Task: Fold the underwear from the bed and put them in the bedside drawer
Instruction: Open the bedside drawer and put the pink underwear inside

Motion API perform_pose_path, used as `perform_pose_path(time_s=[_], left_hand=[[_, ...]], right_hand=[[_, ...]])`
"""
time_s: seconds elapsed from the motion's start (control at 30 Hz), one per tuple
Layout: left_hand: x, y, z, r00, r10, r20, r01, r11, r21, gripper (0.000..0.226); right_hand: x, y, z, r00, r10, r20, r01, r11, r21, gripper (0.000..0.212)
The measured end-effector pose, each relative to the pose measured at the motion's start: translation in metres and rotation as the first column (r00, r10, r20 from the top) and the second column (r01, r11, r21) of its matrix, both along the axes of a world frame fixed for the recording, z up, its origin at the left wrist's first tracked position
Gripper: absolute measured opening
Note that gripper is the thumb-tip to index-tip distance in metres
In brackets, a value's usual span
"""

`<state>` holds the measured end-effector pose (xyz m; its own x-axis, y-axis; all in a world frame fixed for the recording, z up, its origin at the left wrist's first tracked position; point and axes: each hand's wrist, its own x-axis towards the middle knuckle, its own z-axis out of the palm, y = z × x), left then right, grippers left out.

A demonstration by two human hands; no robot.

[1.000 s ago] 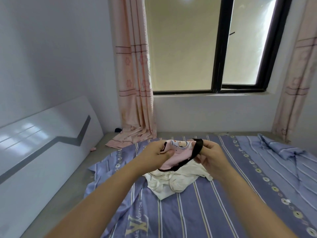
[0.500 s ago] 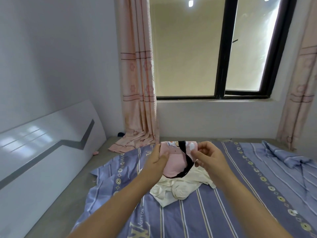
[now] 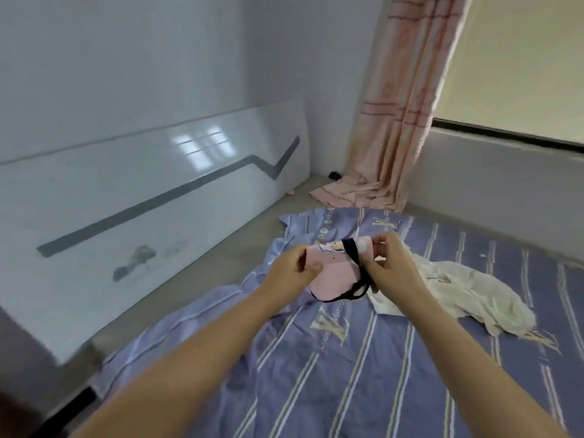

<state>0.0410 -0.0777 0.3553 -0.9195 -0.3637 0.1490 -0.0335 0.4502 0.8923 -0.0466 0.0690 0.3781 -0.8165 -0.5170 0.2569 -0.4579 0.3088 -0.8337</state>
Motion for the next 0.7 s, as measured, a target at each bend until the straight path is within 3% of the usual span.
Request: perform_pose_path(time_s=[0.13,0.27,0.37,0.47,0.53,0.7], left_hand=[[0.105,-0.04,-0.042,0.943,0.302,0.139,-0.305,0.952,-0.004,0.012],[0.248,-0.063,-0.083,0.768,0.553,0.324,-0.569,0.821,-0.054,0.028],[0.348,-0.07,-0.113,0.622,0.667,0.411,-0.705,0.705,-0.077,0.021],[0.451,-0.087,-0.152,0.443,0.768,0.463,-0.849,0.525,-0.059,0.016],[0.509,-0.099,-0.185,0.304,0.803,0.513,-0.92,0.387,-0.061,0.012],[0.616,-0.14,-0.257,0.05,0.791,0.61,-0.983,0.147,-0.11,0.02]], right_hand=[[0.05,-0.068,-0.044,0.943,0.325,0.067,-0.33,0.901,0.281,0.025],[0.167,-0.144,-0.093,0.739,0.632,0.234,-0.665,0.626,0.408,0.017],[0.26,-0.188,-0.128,0.583,0.748,0.317,-0.789,0.428,0.441,0.018],[0.357,-0.232,-0.167,0.434,0.809,0.396,-0.862,0.245,0.444,0.025],[0.407,-0.26,-0.194,0.436,0.789,0.433,-0.853,0.21,0.477,0.03],[0.487,-0.324,-0.273,0.608,0.63,0.483,-0.776,0.342,0.53,0.028]])
